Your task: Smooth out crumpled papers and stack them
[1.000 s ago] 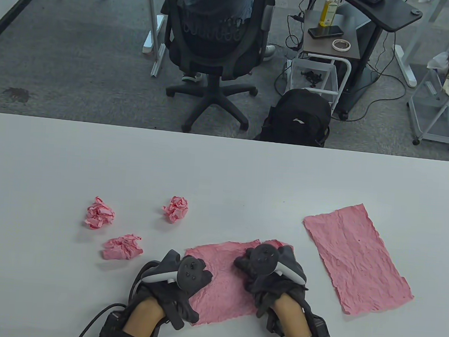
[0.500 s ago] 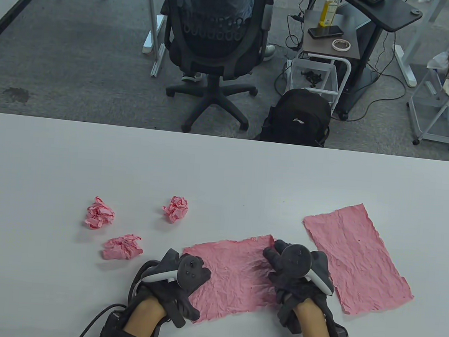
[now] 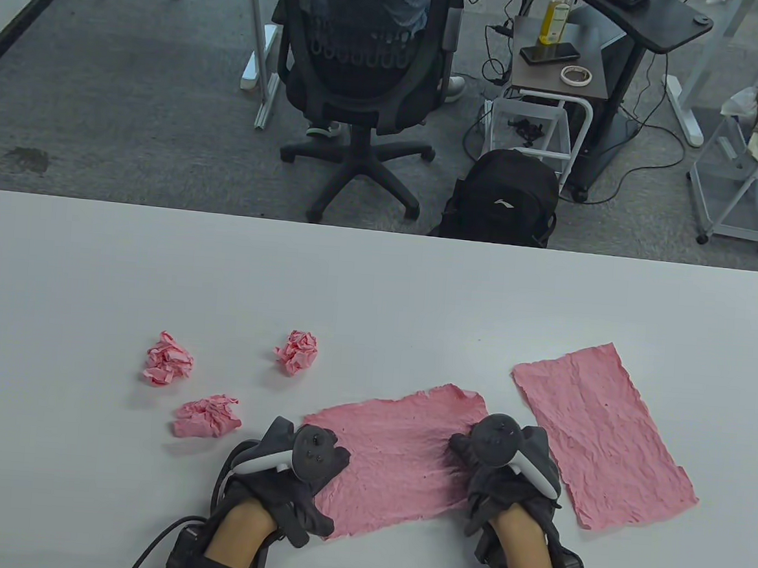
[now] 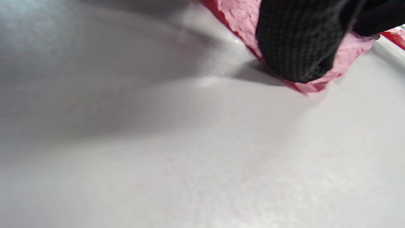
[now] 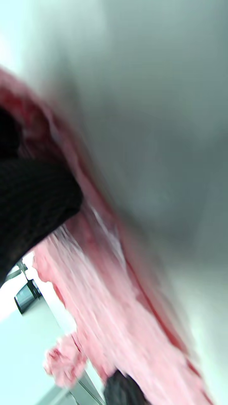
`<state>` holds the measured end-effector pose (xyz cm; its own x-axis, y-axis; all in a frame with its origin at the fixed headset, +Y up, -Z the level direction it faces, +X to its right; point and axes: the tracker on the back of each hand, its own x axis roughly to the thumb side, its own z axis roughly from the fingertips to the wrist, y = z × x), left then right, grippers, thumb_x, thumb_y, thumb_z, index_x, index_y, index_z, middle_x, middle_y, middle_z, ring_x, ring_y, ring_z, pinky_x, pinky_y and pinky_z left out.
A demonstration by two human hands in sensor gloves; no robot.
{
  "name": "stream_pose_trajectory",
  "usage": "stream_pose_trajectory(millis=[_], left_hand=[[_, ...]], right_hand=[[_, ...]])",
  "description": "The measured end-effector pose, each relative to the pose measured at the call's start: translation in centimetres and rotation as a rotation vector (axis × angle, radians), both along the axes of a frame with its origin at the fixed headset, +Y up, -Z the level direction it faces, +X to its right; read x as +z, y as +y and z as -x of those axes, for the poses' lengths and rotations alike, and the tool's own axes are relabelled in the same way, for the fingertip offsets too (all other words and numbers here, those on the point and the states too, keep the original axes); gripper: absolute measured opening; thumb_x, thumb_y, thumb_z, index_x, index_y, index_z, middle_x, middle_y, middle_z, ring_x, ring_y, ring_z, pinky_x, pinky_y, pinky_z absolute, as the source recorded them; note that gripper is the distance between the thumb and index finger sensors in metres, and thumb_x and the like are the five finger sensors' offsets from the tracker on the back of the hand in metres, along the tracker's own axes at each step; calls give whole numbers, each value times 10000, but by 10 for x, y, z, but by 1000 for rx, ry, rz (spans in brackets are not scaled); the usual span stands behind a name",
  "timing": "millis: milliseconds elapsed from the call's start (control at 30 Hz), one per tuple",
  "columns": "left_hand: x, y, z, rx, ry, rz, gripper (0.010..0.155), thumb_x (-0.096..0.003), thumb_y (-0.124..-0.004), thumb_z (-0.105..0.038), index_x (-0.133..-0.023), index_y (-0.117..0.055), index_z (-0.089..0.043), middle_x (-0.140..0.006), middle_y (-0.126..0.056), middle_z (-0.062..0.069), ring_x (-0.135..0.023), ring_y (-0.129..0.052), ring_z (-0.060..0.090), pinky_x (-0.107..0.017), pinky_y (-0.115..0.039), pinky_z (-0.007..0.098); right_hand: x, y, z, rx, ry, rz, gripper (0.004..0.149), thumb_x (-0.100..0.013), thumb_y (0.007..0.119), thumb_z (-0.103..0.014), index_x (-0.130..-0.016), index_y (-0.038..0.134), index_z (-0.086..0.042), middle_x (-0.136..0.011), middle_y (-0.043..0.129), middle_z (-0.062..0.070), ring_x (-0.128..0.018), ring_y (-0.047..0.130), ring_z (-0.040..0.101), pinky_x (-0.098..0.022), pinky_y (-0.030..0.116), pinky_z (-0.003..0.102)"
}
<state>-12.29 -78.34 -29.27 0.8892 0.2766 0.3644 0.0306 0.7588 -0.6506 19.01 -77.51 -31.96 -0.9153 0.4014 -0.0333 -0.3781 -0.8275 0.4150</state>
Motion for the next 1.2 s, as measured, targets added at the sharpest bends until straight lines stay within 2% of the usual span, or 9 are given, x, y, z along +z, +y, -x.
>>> stream_pose_trajectory(millis=[100, 233, 533, 667, 800, 933, 1000, 1100, 1200], left_hand=[[0, 0, 0, 4, -12, -5, 1026, -403, -890, -591, -1146, -237, -319, -1160, -47, 39, -1129, -17, 341, -765, -151, 662], [1, 2, 2, 18, -35, -8, 1012, -402, -916, -557, -1146, -281, -299, -1164, -83, 49, -1132, -50, 355, -769, -177, 661], [2, 8, 3, 71, -47, -14, 905, -425, -892, -554, -1146, -431, -259, -1182, -206, 68, -1146, -158, 381, -772, -252, 669], [2, 9, 3, 67, -38, -25, 872, -442, -865, -563, -1146, -439, -274, -1187, -216, 63, -1153, -172, 369, -777, -264, 662], [2, 9, 2, 61, -36, -36, 853, -452, -847, -564, -1147, -442, -280, -1191, -222, 65, -1155, -186, 372, -778, -278, 664], [3, 9, 2, 60, -35, -37, 856, -453, -844, -566, -1148, -432, -282, -1190, -214, 66, -1154, -179, 373, -777, -273, 666], [3, 9, 1, 56, -36, -38, 859, -454, -844, -565, -1148, -425, -281, -1188, -210, 71, -1153, -175, 375, -776, -270, 668], [4, 8, 1, 54, -37, -38, 863, -453, -845, -563, -1148, -419, -281, -1188, -205, 67, -1152, -171, 376, -776, -269, 668], [4, 8, 1, 55, -37, -38, 862, -453, -846, -561, -1148, -420, -282, -1188, -207, 68, -1152, -171, 375, -776, -268, 667]], right_hand=[[1, 4, -7, 7, 1, -13, 677, -434, 850, -126, -1026, 521, -132, -1104, 362, 192, -968, 350, 474, -637, 458, 585], [0, 23, -14, 46, -167, -231, 579, -483, 756, -195, -1009, 564, -52, -961, 716, 321, -816, 675, 579, -539, 613, 636], [-14, 13, 5, 434, -216, -194, 529, -448, 845, -406, -857, 767, -80, -789, 827, 217, -735, 769, 521, -509, 654, 605], [-11, 14, 8, 321, -177, -285, 378, -432, 897, -291, -781, 865, -149, -783, 872, 168, -744, 798, 486, -514, 673, 592], [-3, 21, -7, -116, -203, -437, 414, -441, 855, -276, -810, 787, -102, -874, 848, 226, -723, 852, 500, -484, 732, 582], [0, 18, -21, -549, -334, -305, 485, -419, 862, -195, -850, 674, -76, -692, 944, 126, -534, 994, 364, -368, 832, 486], [0, 12, -23, -670, -336, -154, 652, -425, 857, -197, -951, 518, -16, -692, 918, 126, -509, 984, 354, -366, 815, 483], [0, 2, -23, -760, -284, 33, 829, -436, 871, -239, -1005, 330, 27, -706, 842, 132, -529, 907, 356, -395, 760, 509], [0, -1, -25, -709, -261, 85, 793, -438, 881, -281, -1002, 420, 33, -626, 839, 77, -480, 900, 299, -368, 767, 491]])
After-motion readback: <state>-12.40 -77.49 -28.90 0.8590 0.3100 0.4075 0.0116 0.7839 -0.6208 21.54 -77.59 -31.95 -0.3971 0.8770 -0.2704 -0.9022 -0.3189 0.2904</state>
